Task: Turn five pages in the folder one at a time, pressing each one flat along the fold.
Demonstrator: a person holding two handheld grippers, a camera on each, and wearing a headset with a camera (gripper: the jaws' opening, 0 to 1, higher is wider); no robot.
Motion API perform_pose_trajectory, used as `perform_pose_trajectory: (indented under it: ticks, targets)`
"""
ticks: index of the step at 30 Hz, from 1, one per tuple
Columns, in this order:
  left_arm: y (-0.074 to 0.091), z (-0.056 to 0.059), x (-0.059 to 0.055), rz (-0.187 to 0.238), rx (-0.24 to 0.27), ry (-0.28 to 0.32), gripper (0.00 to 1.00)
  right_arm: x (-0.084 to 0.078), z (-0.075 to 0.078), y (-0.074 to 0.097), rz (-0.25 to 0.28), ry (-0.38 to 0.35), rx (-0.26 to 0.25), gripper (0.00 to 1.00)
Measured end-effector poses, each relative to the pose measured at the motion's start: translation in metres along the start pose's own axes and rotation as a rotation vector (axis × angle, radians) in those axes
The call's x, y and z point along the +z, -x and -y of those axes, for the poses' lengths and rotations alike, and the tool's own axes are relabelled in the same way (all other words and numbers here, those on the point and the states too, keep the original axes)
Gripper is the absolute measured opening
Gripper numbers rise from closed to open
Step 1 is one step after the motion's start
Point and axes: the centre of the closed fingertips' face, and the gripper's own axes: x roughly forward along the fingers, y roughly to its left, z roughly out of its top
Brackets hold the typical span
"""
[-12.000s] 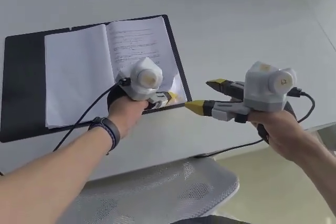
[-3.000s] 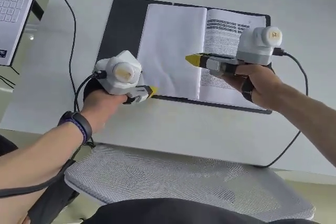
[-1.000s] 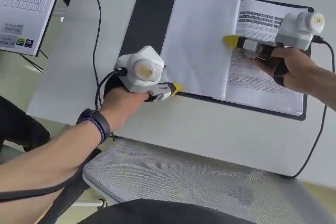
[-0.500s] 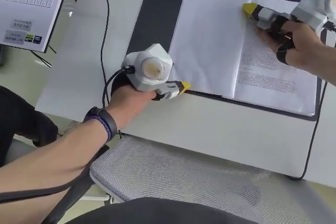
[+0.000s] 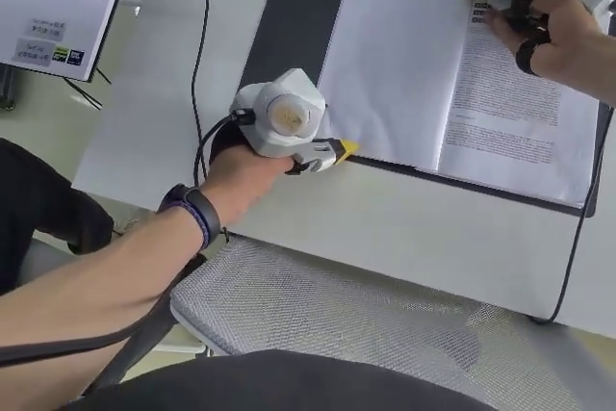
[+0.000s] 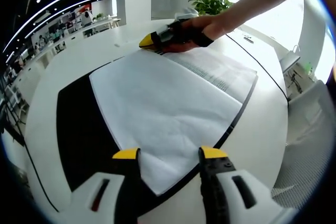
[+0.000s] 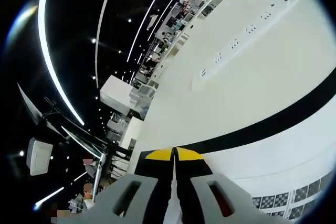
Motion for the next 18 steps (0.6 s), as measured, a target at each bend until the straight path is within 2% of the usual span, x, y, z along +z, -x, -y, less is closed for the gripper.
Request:
perform_pose_trajectory:
  ticks: [7, 9, 14, 18]
  targets:
    - [0.000, -0.001, 0.000, 0.003, 0.002, 0.004, 0.43, -0.002, 0.001, 0.001, -0.019, 0.019, -0.006, 0.00]
    - [0.000, -0.001, 0.000, 0.003, 0.002, 0.004, 0.42, -0.007, 0.000, 0.004, -0.032, 0.019, 0.003, 0.00]
    - [-0.001, -0.003, 0.000, 0.007, 0.003, 0.015, 0.40, -0.031, -0.013, 0.020, -0.061, 0.019, 0.056, 0.00]
    - [-0.001, -0.003, 0.000, 0.008, 0.000, 0.015, 0.40, -0.043, -0.016, 0.030, -0.078, 0.022, 0.090, 0.00]
